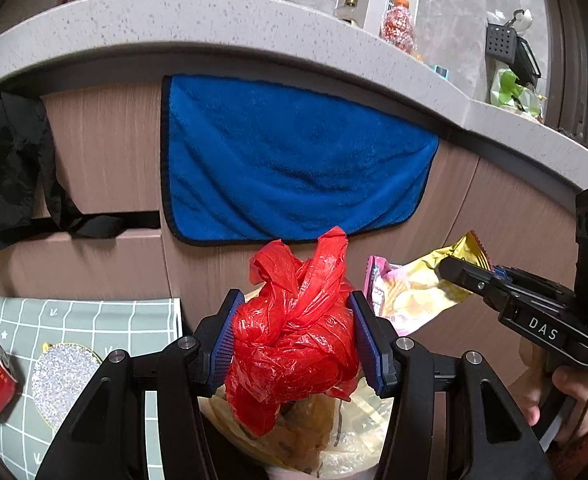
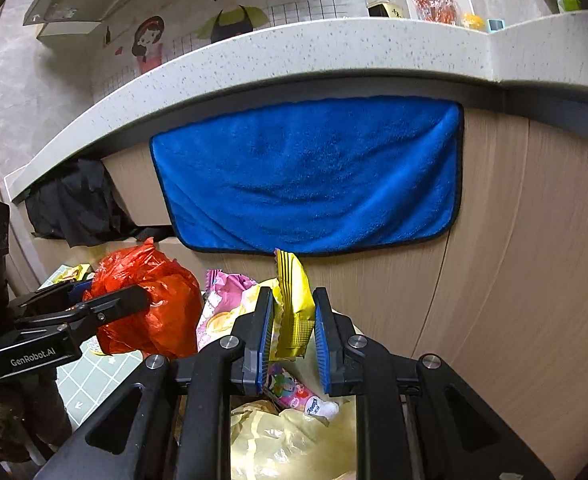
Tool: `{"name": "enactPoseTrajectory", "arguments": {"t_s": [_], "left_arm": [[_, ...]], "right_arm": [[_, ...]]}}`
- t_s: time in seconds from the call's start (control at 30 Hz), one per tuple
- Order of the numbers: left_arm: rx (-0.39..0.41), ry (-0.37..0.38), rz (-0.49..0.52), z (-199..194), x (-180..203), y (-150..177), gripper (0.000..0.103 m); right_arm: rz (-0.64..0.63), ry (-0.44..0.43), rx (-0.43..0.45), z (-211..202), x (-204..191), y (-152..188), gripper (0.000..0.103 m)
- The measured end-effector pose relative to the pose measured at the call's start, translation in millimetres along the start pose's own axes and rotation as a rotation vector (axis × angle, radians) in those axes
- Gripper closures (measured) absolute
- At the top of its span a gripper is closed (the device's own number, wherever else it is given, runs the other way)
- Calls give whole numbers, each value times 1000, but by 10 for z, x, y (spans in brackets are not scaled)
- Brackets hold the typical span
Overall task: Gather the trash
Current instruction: 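Lift the red bag and yellow wrapper and carry both over the yellow bin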
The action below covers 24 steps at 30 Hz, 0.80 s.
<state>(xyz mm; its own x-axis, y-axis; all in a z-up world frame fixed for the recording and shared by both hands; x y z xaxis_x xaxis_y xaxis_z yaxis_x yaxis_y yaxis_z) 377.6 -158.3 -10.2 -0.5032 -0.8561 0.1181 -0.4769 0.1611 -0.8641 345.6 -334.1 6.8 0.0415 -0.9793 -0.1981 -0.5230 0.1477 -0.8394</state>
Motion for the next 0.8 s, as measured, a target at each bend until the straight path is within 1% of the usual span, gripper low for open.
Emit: {"name": "enactPoseTrajectory", "arguments": {"t_s": [0.13,0.33,0.4,0.47,0.5,0.53,0.57,0.67,0.8], "left_arm": [[-26,2,-17,132,-57,50,49],[-62,59,-57,356,-160,73,49],[-84,110,-73,448,-185,79,48],[-111,135,-91,515,-227,87,41],[-126,148,-116,537,-268,94,39],[-130,154,-132,536,-293,93,34],[-129,160,-146,512,-324,90,32],[-123,156,-149,397,-380,88,32],[-113,99,-151,109,-573,151,32]], "right_arm": [[13,2,-17,86,28,28,85],[47,7,-51,259,103,78,85],[59,7,-67,329,132,107,81],[64,15,-94,419,160,148,74],[72,25,-106,457,178,173,71],[81,30,-113,480,194,200,66],[86,31,-117,484,202,218,64],[101,30,-129,483,209,264,64],[98,30,-126,424,146,282,64]]}}
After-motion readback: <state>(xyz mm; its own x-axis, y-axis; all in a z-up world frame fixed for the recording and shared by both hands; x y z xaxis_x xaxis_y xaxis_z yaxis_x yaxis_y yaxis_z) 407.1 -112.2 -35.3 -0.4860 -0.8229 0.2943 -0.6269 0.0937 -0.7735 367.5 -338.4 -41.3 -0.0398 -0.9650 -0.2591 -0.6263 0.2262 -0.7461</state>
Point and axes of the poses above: each gripper's, at about its wrist camera, not at the fingertips, and z roughly the way its jaws point, x to its right, y to its underside, the point moved 4 cm from there along z, roughly the way its jaws point, and after that the axes turned 7 degrees about z, right-handed, at the moved point
